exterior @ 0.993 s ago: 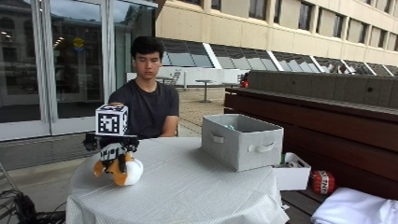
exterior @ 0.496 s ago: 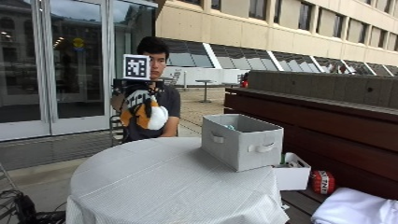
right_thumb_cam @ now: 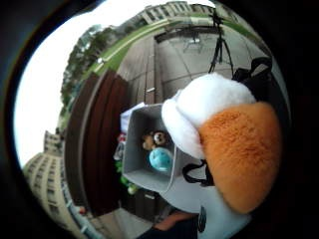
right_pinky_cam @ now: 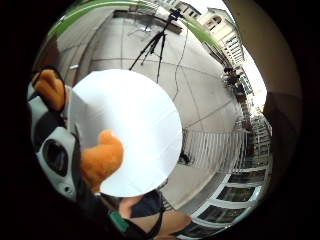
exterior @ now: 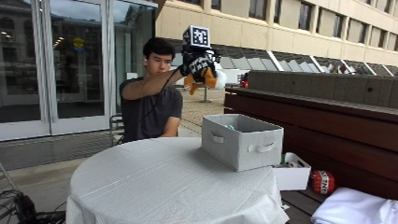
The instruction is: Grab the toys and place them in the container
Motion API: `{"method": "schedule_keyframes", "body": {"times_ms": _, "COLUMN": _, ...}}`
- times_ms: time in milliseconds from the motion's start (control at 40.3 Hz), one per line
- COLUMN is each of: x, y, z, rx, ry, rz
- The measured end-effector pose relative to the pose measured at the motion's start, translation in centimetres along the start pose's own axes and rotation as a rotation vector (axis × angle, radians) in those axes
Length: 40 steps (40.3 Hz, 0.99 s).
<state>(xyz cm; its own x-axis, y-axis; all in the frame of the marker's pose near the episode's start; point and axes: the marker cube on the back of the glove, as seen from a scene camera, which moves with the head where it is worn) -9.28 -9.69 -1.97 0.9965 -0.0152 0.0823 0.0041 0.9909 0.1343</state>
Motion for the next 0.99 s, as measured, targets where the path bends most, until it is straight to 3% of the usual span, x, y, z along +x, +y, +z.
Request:
{"method": "schedule_keyframes", "body": {"times_ms": 199, "x": -9.5, "y": 2.7, "z": -1.7, "rx": -0.019, "ry": -0.039, "rz": -0.109}}
{"method": "schedule_keyframes", "body": {"times_ms": 422, "x": -16.7, "y": 5.3, "z": 0.3, "rx": -0.02, "ry": -0.052, "rz": -0.189}}
{"method": "schedule_keyframes", "body": {"times_ms": 670, "x": -19.3, "y": 5.7, "z": 3.4, "rx": -0.034, "ry": -0.063, "rz": -0.22}}
{"method": "schedule_keyframes", "body": {"times_ms": 894, "x": -19.0, "y": 5.7, "z": 5.9, "rx": -0.217, "ry": -0.158, "rz": -0.267}}
{"method": "schedule_keyframes", "body": {"times_ms": 993, "x": -18.2, "y": 5.6, "z": 6.0, "rx": -0.228, "ry": -0.198, "rz": -0.264}}
